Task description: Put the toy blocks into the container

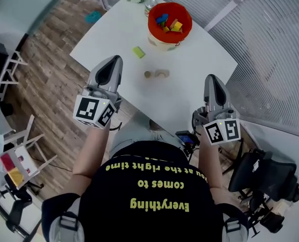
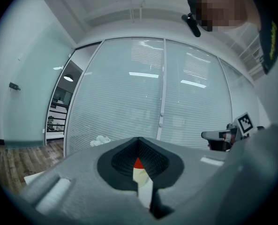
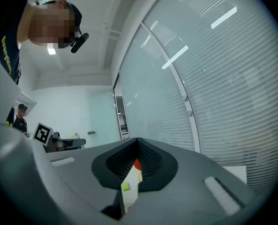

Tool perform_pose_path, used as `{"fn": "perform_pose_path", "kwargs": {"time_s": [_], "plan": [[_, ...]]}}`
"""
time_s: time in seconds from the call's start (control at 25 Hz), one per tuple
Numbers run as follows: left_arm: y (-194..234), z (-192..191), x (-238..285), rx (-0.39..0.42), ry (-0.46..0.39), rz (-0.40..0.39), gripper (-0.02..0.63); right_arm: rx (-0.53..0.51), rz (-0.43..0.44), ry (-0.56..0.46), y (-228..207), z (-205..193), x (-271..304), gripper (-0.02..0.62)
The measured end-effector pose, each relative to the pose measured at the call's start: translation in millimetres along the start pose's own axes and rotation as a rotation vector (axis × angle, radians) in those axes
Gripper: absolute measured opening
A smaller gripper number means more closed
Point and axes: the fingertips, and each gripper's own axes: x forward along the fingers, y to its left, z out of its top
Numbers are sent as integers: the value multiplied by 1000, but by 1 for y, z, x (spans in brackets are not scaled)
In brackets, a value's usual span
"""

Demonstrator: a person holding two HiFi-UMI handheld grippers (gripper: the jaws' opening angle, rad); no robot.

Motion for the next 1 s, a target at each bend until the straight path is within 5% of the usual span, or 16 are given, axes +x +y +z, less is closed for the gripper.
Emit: {"fn": "perform_pose_path", "kwargs": {"time_s": [0.48, 1.0], "plan": [[15, -20, 3, -36, 27, 10, 0, -66, 136, 244, 22, -72, 38, 6], [33, -43, 17, -45, 77, 12, 0, -88, 181, 340, 30, -105, 86, 6]]}}
